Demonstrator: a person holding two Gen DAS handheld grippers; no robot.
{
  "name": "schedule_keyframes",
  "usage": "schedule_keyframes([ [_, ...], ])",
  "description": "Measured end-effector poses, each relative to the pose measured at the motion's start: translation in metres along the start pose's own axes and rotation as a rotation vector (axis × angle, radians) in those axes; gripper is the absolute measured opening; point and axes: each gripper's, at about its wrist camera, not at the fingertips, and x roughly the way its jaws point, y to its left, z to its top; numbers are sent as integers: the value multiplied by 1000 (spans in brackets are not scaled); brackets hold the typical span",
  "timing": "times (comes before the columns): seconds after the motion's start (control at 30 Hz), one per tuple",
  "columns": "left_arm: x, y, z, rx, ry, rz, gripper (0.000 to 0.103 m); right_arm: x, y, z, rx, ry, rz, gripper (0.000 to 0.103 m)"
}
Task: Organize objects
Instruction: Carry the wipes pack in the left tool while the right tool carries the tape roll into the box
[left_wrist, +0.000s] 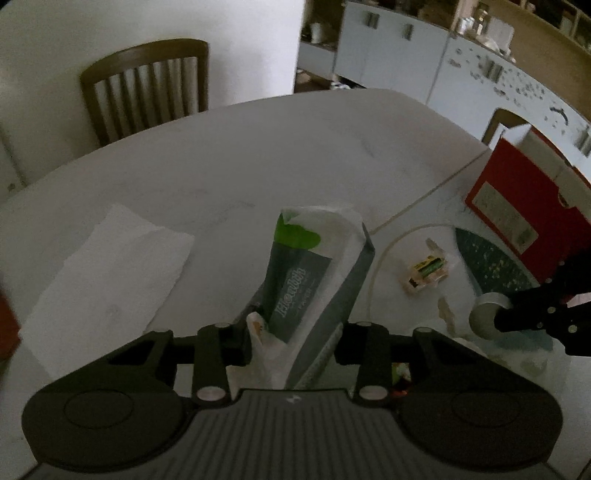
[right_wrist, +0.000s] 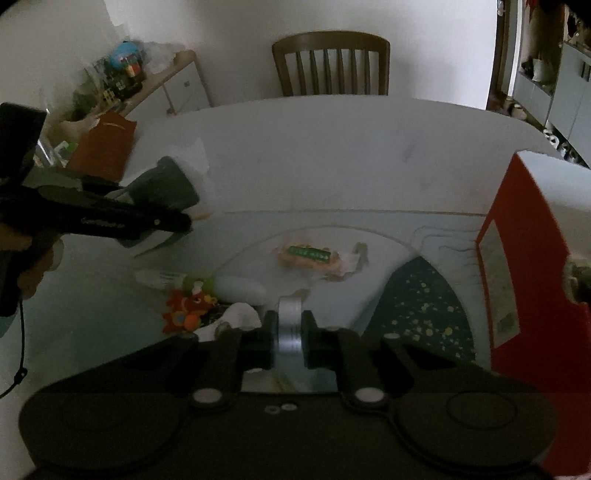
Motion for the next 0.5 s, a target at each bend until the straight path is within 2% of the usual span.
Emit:
schedule_keyframes([
  [0.2,-35,-11,-10,-60,-20,43,37,-26,-3,-4,4,-23,12,12],
  [0.5,-77,-51,-26,-128,-38,47,37,-73,-17,-13,27,-76,61,12],
])
